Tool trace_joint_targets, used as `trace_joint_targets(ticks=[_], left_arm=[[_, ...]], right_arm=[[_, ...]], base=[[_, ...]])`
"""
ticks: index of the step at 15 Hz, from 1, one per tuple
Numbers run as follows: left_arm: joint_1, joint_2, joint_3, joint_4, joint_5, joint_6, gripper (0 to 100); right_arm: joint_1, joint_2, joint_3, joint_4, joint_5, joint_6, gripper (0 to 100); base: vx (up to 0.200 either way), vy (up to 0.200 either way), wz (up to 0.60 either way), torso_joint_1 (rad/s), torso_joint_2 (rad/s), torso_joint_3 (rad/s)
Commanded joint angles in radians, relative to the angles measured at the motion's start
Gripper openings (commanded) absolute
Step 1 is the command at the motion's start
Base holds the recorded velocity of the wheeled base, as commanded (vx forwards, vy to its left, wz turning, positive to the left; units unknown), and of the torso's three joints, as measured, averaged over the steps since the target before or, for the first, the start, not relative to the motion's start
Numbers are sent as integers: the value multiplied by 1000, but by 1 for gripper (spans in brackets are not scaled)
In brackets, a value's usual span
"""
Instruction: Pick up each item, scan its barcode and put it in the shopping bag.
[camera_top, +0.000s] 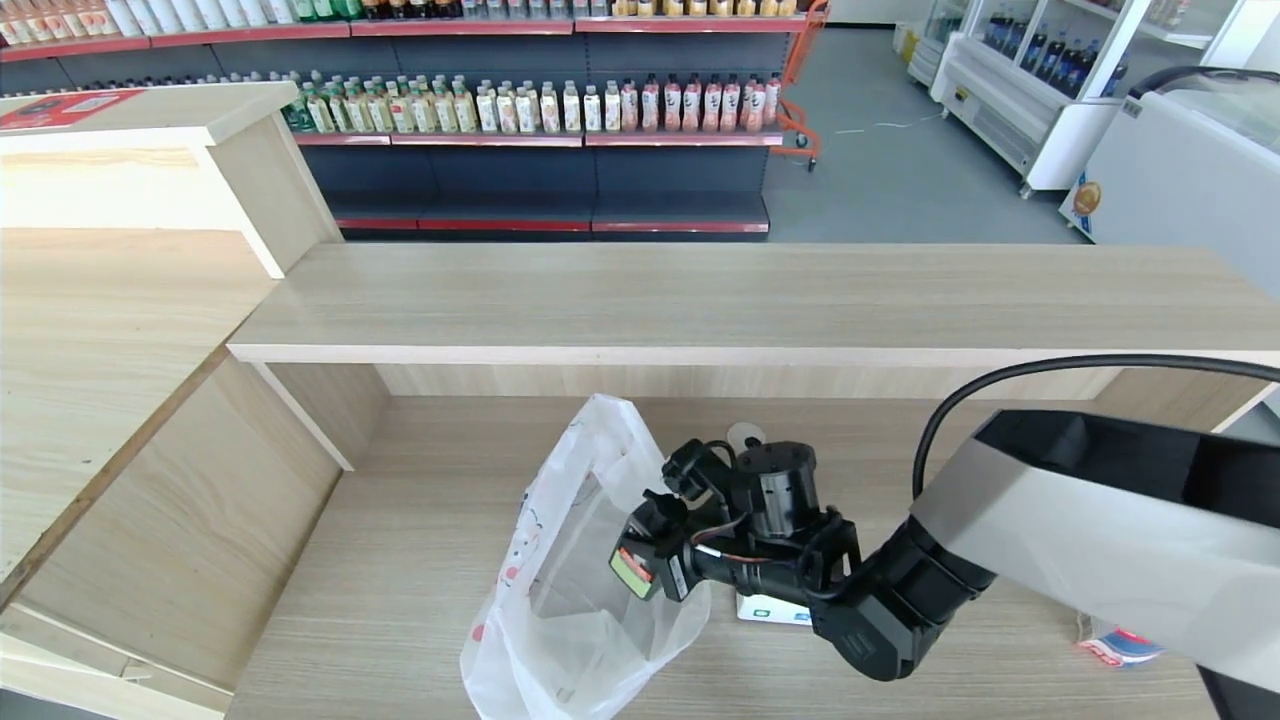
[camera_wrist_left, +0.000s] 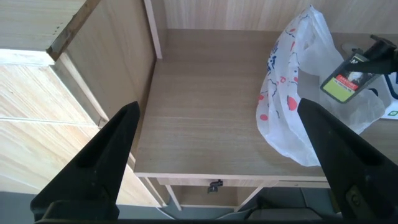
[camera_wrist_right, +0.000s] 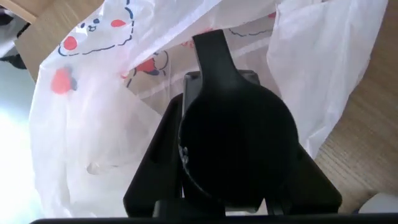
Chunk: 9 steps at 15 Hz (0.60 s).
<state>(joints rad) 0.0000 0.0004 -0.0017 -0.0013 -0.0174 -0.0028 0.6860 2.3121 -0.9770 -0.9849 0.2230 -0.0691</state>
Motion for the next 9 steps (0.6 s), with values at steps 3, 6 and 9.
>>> trace_joint_targets(ticks=[3,6,9], left_arm=[[0,0,0,0,1,0,100],[0,0,0,0,-1,0,100],[0,0,0,0,-1,0,100]], right_arm=[[24,128,-126,2,-1,-32,0],[21,174,-180,3,1,-136,0],[23,193,-181,-1,1,-173,100]], base=[[0,0,0,0,0,0],[0,0,0,0,0,0],[0,0,0,0,0,0]])
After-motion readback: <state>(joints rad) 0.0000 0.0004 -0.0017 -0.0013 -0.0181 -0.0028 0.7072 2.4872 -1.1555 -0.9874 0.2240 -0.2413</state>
